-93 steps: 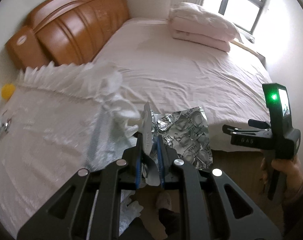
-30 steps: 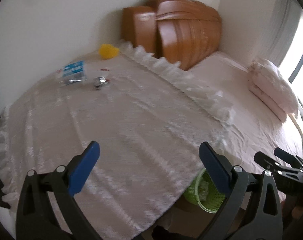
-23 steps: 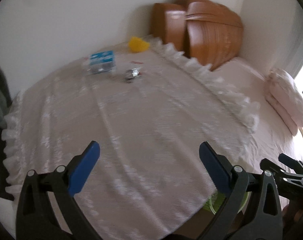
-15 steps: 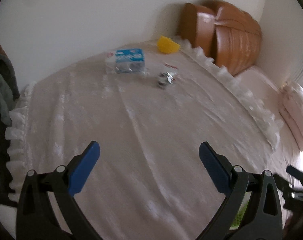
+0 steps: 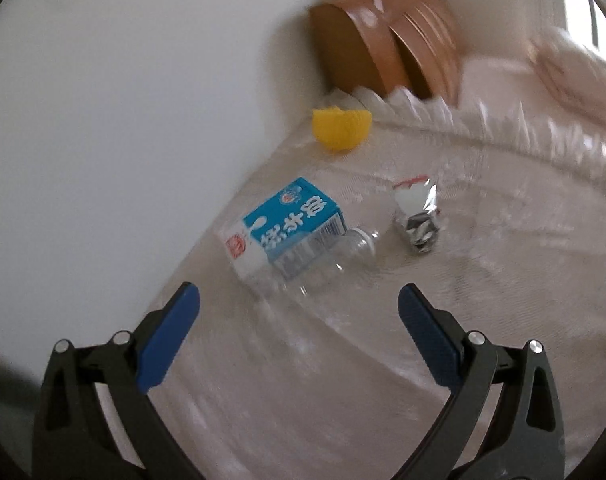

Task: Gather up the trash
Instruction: 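Grasp the clear plastic bottle with the left tool while the right tool reaches the foil bag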

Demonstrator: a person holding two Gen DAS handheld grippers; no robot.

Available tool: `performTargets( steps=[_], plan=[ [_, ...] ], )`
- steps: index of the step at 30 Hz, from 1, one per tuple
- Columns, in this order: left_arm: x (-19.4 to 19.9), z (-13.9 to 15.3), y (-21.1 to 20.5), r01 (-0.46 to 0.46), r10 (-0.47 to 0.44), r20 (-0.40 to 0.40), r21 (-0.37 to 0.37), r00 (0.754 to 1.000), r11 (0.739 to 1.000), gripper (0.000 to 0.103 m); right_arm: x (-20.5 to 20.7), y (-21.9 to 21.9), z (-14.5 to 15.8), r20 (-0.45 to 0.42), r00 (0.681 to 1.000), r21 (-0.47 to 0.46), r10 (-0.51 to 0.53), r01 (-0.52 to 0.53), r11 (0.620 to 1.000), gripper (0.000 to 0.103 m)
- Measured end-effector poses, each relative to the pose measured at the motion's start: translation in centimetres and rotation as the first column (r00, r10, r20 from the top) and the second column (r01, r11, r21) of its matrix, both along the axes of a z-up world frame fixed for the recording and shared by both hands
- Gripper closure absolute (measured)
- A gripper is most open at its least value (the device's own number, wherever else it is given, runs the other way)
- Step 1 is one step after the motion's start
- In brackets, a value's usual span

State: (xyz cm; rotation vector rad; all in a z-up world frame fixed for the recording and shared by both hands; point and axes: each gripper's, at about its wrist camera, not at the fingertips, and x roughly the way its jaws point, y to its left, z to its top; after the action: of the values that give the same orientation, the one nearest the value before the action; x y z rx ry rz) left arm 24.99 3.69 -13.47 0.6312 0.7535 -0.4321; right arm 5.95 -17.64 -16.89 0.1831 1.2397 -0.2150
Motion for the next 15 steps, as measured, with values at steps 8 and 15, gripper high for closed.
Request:
performTargets(
  steps=[8,15],
  plan=[
    [2.1,-2.7,-1.2,0.212,-0.204,-0.082,0.104,0.975,0.972,0.008,0.1,0.4,-0.8,-0.038,0.998,-0.009,-0.056,0.055,0.998,0.003],
    [2.4,-3.5,-1.4,0.261,-0.253,-0.106,0.074,0.962,0.962,0.018,0.0,0.4,-1.7,-0.071,0.994,-0.011,-0.088,0.087,0.996,0.003]
  ],
)
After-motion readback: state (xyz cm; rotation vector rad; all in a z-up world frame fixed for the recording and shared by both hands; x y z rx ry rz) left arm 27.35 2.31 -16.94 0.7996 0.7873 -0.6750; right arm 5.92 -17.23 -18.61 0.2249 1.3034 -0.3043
